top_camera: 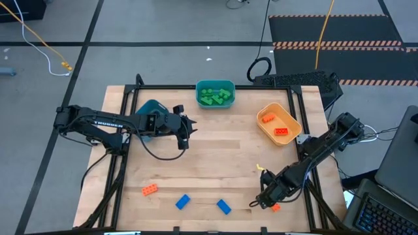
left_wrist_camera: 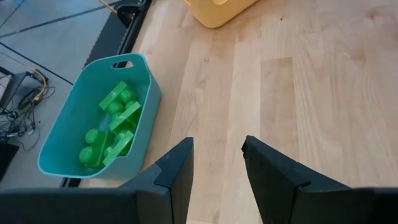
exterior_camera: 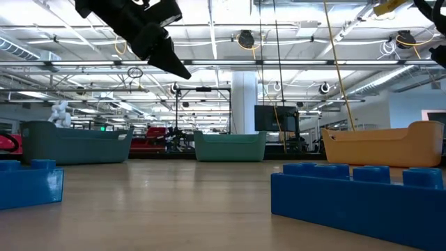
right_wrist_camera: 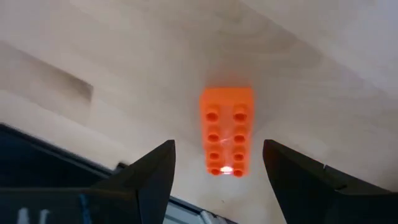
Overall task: Sort & place blocks by color
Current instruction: Put the orange game piece into the yellow bin
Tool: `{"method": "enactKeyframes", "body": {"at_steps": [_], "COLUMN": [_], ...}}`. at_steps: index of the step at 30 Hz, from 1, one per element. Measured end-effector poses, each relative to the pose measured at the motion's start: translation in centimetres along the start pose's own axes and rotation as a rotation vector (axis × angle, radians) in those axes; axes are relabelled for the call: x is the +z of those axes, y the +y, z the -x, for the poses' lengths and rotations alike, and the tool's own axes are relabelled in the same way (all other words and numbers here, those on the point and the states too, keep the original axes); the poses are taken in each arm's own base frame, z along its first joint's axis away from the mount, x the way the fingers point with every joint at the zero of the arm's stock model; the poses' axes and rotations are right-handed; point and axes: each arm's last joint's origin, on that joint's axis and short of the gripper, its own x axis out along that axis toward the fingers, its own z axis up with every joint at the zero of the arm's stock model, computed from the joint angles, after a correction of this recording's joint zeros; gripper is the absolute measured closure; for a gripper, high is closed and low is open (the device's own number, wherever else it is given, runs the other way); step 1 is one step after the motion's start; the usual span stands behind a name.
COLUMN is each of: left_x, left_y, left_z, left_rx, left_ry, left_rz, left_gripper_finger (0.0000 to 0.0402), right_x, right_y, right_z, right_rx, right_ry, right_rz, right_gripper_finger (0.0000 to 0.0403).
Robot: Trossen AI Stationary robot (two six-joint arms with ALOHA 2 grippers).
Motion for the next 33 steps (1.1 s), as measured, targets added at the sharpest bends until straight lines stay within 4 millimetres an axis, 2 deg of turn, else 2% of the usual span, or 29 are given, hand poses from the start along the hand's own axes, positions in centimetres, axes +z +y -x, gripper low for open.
{"method": "enactKeyframes", "body": {"at_steps": [9, 21, 25, 29, 33], "left_x": [-0.1, -0.2, -0.2, -0.2, -0.2], "left_y": [-0.1, -0.1, -0.1, -0.1, -0.1], "left_z": [-0.1, -0.1, -0.1, -0.1, -0.1], "left_rx": [-0.004, -0.006, -0.005, -0.005, -0.005], "left_ry": [0.01, 0.019, 0.019, 0.019, 0.018], "left_rz": [0.016, 0.004, -0.007, -0.014, -0.014], "left_gripper_finger": [0.0256, 0.0256, 0.0256, 0.0256, 0.0256], "right_x": [-0.6, -0.1, 0.0, 0.3, 1.0], "right_y": [-0.2, 0.2, 0.3, 0.3, 0.4], "right_z": [-0.8, -2.9, -3.6, -3.7, -3.1], "right_rx": [-0.038, -0.082, -0.109, -0.113, -0.107], "right_ry": [0.001, -0.006, 0.019, 0.017, 0.009], "right_rz": [0.011, 0.031, 0.086, 0.134, 0.17], "right_gripper_finger": [0.0167, 0.0171, 0.0204, 0.0267, 0.0271]}}
